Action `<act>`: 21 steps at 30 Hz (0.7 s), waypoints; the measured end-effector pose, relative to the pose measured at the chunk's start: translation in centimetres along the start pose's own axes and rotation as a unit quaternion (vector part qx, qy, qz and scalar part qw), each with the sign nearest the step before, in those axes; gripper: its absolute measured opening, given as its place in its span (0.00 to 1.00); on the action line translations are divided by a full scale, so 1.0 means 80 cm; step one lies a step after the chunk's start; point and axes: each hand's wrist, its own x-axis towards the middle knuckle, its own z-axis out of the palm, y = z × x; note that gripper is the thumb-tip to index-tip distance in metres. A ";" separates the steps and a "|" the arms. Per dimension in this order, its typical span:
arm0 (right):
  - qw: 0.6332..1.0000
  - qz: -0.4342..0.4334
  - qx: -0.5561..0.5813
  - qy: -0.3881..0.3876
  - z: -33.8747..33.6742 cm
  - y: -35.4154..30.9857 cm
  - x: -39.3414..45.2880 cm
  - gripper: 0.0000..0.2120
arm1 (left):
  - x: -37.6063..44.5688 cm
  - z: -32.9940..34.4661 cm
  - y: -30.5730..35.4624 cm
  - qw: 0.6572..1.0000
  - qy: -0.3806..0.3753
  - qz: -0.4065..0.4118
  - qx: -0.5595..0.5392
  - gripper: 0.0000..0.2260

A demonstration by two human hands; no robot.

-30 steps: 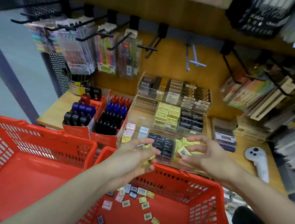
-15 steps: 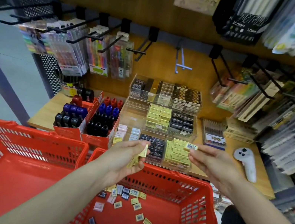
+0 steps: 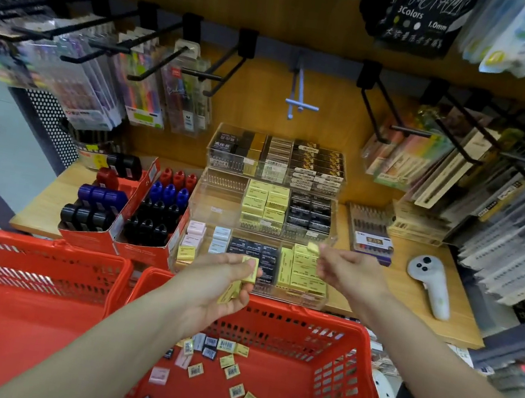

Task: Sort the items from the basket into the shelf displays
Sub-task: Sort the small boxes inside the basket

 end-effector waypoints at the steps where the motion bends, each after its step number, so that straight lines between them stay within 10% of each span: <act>1: 0.998 0.037 0.042 -0.008 0.005 -0.001 0.000 0.13 | 0.000 0.002 0.000 1.000 -0.001 -0.003 0.001 0.08; 21: 0.960 -0.022 -0.253 0.115 0.028 0.020 0.032 0.18 | -0.005 -0.011 -0.003 1.000 -0.009 -0.009 -0.004 0.10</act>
